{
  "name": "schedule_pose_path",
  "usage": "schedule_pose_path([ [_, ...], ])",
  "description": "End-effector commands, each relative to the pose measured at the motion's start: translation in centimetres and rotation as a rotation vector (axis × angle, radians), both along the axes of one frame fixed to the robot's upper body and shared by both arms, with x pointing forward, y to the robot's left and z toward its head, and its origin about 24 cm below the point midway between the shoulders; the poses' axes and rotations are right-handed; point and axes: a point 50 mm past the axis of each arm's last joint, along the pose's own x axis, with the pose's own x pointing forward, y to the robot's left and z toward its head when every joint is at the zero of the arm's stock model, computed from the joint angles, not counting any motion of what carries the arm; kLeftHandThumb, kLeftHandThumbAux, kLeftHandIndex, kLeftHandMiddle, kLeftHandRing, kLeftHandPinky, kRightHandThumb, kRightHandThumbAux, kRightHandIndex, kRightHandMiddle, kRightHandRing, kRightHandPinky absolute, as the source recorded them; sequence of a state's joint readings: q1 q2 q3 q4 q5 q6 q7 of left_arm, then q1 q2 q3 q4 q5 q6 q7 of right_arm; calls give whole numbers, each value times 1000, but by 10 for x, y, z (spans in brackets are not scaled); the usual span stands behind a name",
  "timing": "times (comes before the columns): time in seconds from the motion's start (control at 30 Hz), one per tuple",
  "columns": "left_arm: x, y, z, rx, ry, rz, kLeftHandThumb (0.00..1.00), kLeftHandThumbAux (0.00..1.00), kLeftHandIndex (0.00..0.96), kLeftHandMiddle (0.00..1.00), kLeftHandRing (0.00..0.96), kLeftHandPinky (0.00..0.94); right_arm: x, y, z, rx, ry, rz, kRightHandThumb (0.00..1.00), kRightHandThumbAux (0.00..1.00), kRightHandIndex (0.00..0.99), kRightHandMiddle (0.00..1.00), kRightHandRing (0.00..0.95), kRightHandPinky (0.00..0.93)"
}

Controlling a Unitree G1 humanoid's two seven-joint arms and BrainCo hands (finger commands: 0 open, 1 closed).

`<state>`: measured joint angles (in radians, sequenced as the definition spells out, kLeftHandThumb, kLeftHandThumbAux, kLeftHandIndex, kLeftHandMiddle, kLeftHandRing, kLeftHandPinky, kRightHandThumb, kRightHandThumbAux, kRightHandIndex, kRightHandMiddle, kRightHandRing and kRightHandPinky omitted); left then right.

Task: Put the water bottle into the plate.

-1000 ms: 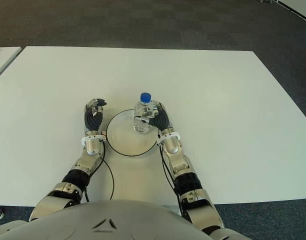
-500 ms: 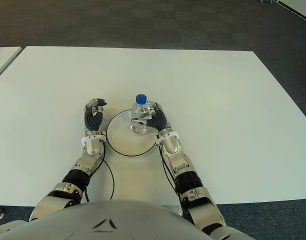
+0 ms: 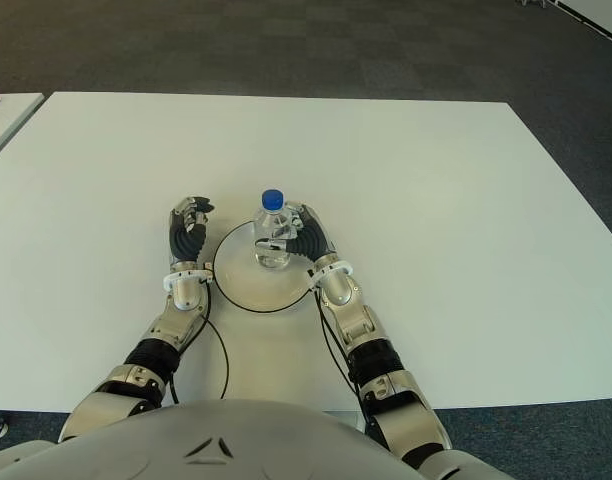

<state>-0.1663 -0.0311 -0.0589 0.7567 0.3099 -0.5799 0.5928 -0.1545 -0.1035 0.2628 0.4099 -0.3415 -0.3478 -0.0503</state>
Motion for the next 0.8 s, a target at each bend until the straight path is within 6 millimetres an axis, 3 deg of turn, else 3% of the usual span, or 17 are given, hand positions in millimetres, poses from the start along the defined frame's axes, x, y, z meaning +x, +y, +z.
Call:
schedule_pose_path([
  [0.03, -3, -3, -3, 9, 17, -5, 837, 678, 400, 465, 407, 443, -5, 1, -9, -20, 59, 5, 858, 673, 411, 540, 886, 864],
  [0.37, -2, -3, -4, 10, 23, -15, 836, 679, 398, 466, 394, 412, -4, 2, -7, -30, 11, 23, 858, 674, 407, 543, 866, 844],
  [0.5, -2, -3, -4, 2, 25, -13, 836, 679, 399, 464, 385, 413, -4, 2, -6, 13, 15, 53, 857, 674, 405, 544, 838, 791],
  [0.63, -2, -3, -4, 0, 22, -7, 836, 679, 399, 464, 394, 430, -3, 1, -7, 56, 28, 67, 849, 678, 388, 536, 746, 620],
  [0.7, -2, -3, -3, 1, 17, -4, 836, 679, 397, 466, 403, 440, -3, 1, -8, 83, 42, 73, 895, 671, 376, 519, 623, 540],
  [0.8, -2, -3, -4, 2, 20, -9, 837, 679, 398, 466, 402, 434, -2, 1, -8, 109, 54, 79, 931, 662, 395, 500, 532, 508],
])
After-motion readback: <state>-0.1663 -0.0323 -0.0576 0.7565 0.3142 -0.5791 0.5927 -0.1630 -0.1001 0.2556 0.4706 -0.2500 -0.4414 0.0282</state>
